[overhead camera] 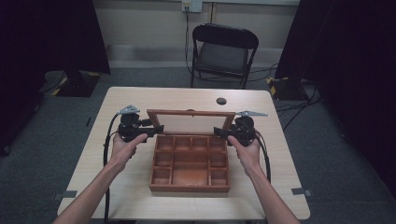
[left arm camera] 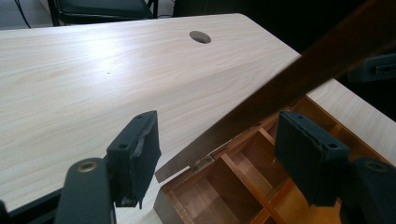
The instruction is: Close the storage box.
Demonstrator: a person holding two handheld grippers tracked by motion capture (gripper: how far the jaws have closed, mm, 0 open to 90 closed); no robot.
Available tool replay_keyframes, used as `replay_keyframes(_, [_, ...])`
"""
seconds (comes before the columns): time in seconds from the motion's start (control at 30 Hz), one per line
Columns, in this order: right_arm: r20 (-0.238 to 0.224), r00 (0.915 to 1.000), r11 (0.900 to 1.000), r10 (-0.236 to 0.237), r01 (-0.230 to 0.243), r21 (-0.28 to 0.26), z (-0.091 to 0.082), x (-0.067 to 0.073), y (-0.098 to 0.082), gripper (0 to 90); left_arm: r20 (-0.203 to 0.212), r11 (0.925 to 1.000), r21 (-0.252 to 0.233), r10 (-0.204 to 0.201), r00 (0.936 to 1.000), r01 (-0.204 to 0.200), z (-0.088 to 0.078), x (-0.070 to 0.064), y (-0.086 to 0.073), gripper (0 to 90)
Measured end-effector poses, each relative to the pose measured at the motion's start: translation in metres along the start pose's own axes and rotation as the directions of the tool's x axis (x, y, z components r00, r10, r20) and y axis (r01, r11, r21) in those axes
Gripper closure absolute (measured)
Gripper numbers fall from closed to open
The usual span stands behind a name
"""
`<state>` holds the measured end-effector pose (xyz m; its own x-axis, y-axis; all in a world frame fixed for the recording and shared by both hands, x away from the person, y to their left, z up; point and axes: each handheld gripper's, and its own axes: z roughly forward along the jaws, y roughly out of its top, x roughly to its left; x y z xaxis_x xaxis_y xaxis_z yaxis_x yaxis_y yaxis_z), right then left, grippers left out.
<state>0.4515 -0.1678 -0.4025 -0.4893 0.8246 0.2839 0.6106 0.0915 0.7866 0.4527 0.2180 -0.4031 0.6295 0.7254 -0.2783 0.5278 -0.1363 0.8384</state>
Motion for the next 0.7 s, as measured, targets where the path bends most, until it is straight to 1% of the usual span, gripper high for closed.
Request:
replay_keyframes(0.03, [-0.002,1.0,1.0,-0.005,0.005,0.001,0.0,0.0,-0.001,29.6,-0.002,1.0,0.001,0.004,1.0,-0.004,0.0,0.0,0.0,30.9])
replay_keyframes(0.1, [-0.001,0.9999,1.0,-0.015,0.015,0.001,-0.001,0.001,-0.002,28.3,0.006,1.0,0.003,0.0,1.0,0.0,0.0,0.0,0.0,30.5])
replay_keyframes(0.13, [0.002,0.9999,1.0,-0.011,0.011,0.006,-0.002,0.001,-0.002,25.1,0.011,1.0,0.007,-0.003,0.9999,0.003,0.0,0.0,0.0,29.6])
replay_keyframes(0.17, [-0.012,0.9999,1.0,0.01,-0.01,0.006,-0.002,0.0,-0.002,24.9,0.013,0.9999,0.012,-0.004,0.9999,0.004,0.001,0.0,0.0,28.7])
replay_keyframes(0.23, [-0.009,0.9999,1.0,0.008,-0.008,0.005,-0.004,0.0,-0.003,23.9,0.014,0.9998,0.019,-0.001,0.9999,0.0,0.001,0.0,-0.001,28.2])
replay_keyframes(0.33, [-0.011,0.9999,1.0,0.011,-0.011,0.005,-0.005,-0.001,-0.003,24.0,0.012,0.9998,0.02,-0.003,0.9999,0.003,0.001,0.0,0.0,27.6])
replay_keyframes(0.47, [-0.008,0.9999,1.0,0.013,-0.013,0.003,-0.011,-0.003,-0.005,23.0,0.017,0.9999,0.017,-0.003,0.9998,0.002,0.001,-0.001,0.0,27.1])
replay_keyframes(0.53, [-0.009,0.9998,1.0,0.018,-0.018,0.007,-0.013,-0.004,-0.007,22.9,0.021,0.9999,0.011,-0.011,0.9997,0.01,0.002,-0.002,0.0,27.1])
replay_keyframes(0.7, [-0.004,0.9998,1.0,0.02,-0.02,0.022,-0.021,-0.008,-0.013,23.6,0.024,0.9999,0.011,-0.007,0.9997,0.007,0.0,-0.003,0.002,26.1])
